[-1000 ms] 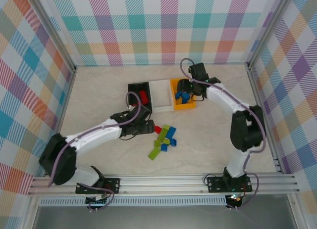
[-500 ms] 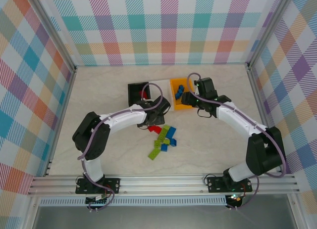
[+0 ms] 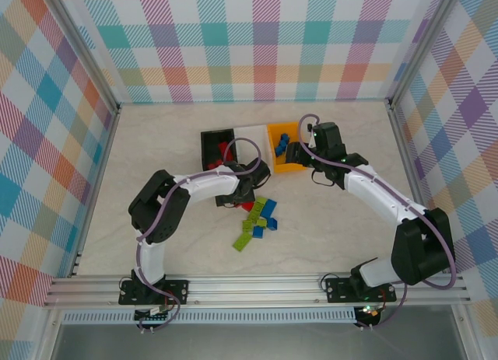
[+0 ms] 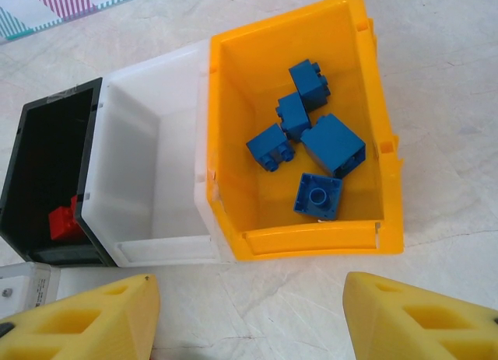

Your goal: Sort the legos into containers by color

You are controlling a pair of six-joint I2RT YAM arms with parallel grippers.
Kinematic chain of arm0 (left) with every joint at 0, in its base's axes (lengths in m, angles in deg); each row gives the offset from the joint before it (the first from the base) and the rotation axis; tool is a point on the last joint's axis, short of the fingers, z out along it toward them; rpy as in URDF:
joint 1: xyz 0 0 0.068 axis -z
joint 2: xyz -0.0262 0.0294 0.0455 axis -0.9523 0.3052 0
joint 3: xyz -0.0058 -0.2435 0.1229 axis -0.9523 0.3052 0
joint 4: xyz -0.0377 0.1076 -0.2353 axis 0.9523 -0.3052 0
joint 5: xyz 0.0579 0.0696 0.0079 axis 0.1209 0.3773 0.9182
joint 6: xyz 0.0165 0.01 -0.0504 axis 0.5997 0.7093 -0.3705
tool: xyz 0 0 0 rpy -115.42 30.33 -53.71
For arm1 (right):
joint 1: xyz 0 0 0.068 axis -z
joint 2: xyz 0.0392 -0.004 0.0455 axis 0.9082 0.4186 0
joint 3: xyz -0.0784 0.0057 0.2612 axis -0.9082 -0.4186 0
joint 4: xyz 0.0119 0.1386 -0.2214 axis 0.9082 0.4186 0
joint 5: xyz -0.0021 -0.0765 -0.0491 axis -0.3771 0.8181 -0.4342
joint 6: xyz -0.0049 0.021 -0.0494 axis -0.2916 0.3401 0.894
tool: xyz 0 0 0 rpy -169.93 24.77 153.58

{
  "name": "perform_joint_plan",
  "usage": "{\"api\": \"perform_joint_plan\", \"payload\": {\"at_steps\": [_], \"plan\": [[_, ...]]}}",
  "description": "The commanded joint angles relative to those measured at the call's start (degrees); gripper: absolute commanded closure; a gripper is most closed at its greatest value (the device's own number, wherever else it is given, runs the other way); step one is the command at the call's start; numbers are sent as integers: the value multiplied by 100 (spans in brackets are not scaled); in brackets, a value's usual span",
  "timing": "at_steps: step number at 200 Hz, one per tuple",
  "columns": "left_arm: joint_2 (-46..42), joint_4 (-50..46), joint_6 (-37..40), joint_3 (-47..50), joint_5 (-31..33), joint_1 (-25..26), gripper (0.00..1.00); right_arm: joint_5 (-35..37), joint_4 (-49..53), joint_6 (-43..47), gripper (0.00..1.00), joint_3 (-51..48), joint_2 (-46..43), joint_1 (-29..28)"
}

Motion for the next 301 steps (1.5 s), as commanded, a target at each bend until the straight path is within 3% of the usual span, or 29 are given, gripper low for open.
{"api": "perform_joint_plan", "payload": {"at_steps": [1,39,94,201,240,268,301], "plan": [[1,-43,-113,84,45,62,24,-75,-181,-7,36,-73,-173,49],[-12,139,-159,342,-60,84,37,-109,-209,-34,36,-42,-160,55],[-221,245,-167,678,-121,103,47,-130,-211,-74,36,-35,-143,59],[-1428,-129,-15,631,319,-30,51,-134,-177,-136,36,-7,-143,59],[-1421,-341,560,-226,791,-613,51,-131,-190,-151,37,-33,-147,59],[-782,-473,1022,-1219,1356,-993,51,-183,-181,-214,36,-29,-143,59],[-7,-605,1288,-2183,1504,-1395,52,-267,-119,-251,36,-24,-178,51]]}}
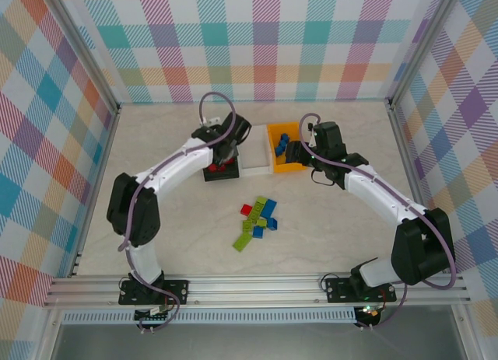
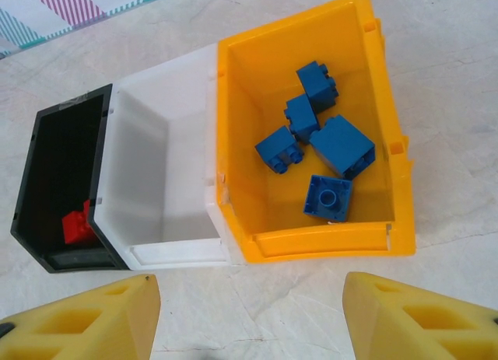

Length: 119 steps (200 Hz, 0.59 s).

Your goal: Sort the legos into containers by color

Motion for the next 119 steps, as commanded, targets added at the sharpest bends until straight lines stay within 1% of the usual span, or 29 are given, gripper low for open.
{"api": "perform_joint_plan", "payload": {"at_steps": [1,34,50,63,70,86,107,119], "plan": [[539,-310,418,-483,376,-220,52,-154,-47,-90,36,-24,-178,25],[1221,-592,489,-1260,377,-406,51,-375,82,-144,36,-258,-418,-37],[1399,-679,506,-1460,339,-438,48,-603,180,-152,34,-459,-628,-130],[1394,-666,499,-1497,261,-438,41,-836,383,-73,33,-587,-784,-259],[1329,-647,481,-1466,205,-438,35,-963,528,-29,32,-652,-852,-344],[1106,-538,431,-1306,78,-430,24,-1075,843,138,32,-867,-1058,-687],[533,-340,318,-941,-160,-381,14,-1262,1181,341,32,-1062,-1142,-1235],[88,-126,276,-577,-274,-283,8,-1228,1318,374,32,-1154,-1106,-1588]]}}
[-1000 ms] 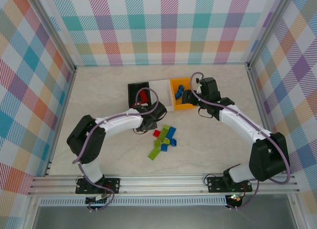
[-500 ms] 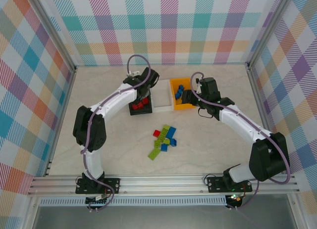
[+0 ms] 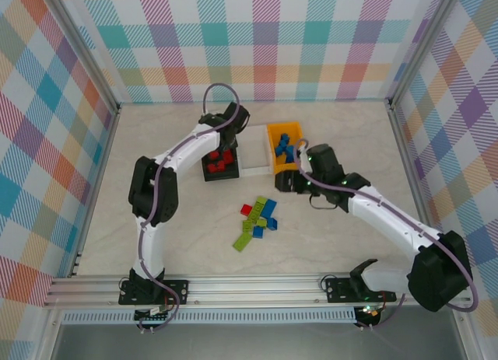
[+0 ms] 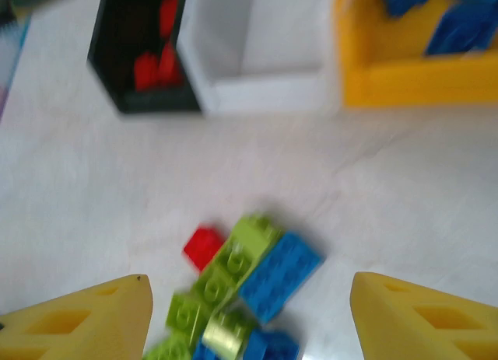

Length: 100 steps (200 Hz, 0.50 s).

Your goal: Sort the legos into containers by color

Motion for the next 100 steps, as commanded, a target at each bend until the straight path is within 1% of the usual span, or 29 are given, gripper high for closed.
{"api": "perform_joint_plan", "payload": {"at_steps": [1,18,48,63,79,100], "plan": [[-1045,260,-88,465,-250,119,8,-302,584,265,32,-203,-41,-533],[-1705,538,-102,1001,-353,385,0,-186,528,146,31,-418,81,-815],[-2744,775,-118,1981,-421,1002,0,-76,145,-65,31,-694,499,-1169],[-3224,965,-152,2603,-531,1241,0,64,45,-110,33,-753,740,-1285],[-3560,929,-293,3128,-605,1364,0,256,-42,-135,38,-786,971,-1323],[-3881,881,-491,3727,-727,1410,0,329,-194,-105,39,-759,1175,-1348]]}}
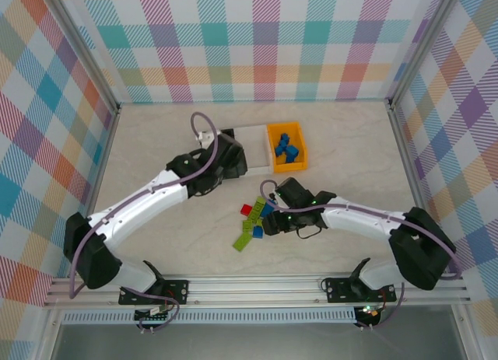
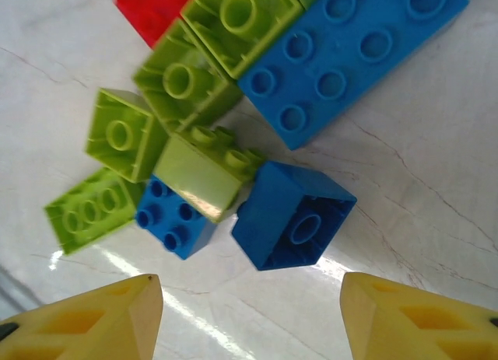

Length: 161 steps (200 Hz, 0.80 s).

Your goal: Sort the legos into containers by color

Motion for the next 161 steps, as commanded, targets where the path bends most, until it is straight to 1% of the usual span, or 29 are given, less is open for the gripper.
{"api": "perform_joint_plan", "payload": {"at_steps": [1,40,87,123,142,161], "plan": [[-216,-37,-290,632,-166,10,0,200,-322,-42,39,-9,171,-51],[-529,-210,-448,1224,-95,14,0,428,-379,71,41,195,588,-84],[-612,-255,-492,1363,-68,20,0,613,-470,108,46,257,911,-79],[-491,-264,-435,1329,-148,16,0,602,-616,137,63,239,870,-84],[-469,-257,-428,1338,-180,15,0,698,-529,117,68,244,799,-79],[-519,-239,-416,1360,-201,17,0,834,-405,74,72,175,549,-75]]}}
